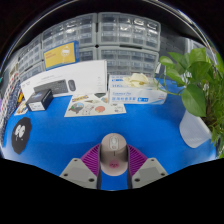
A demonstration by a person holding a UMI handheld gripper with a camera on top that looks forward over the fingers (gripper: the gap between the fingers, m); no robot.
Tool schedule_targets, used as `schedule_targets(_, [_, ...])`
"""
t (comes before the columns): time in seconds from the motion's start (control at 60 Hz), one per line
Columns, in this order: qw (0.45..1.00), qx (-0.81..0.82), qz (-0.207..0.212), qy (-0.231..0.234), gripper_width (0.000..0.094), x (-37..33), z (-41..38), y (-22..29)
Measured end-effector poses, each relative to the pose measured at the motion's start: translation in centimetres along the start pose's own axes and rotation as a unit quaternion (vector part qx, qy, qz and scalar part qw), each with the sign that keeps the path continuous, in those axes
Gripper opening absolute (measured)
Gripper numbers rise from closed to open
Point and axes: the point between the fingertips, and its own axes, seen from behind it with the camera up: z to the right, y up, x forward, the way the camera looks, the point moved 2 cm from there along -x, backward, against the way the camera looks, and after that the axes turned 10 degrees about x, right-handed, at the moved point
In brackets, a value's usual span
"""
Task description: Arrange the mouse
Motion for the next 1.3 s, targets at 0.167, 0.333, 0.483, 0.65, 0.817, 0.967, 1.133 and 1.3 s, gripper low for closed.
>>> schedule_targets(0.167, [0.999, 0.029, -0.001, -0.035, 0.0343, -1.6, -1.0, 2.3])
schedule_targets(0.333, [0.992, 0.03, 0.107, -0.058, 0.0344, -8.4, -7.7, 11.6])
schedule_targets(0.483, [0.984, 0.02, 0.176, -0.03, 0.0346, -14.3, -18.1, 17.1])
schedule_targets(0.65, [0.983, 0.0, 0.182, 0.025, 0.0343, -15.4, -30.2, 16.5])
schedule_targets(0.817, [0.99, -0.013, 0.123, 0.063, 0.0342, -10.9, -38.5, 9.8])
schedule_targets(0.967, [0.996, -0.024, 0.056, 0.062, 0.0339, -5.9, -41.2, 2.4])
schedule_targets(1.133, [0.998, -0.029, 0.001, 0.056, 0.034, -2.0, -41.6, -4.1])
schedule_targets(1.3, [0.997, -0.06, 0.007, 0.053, 0.0341, -0.5, -40.8, -7.1])
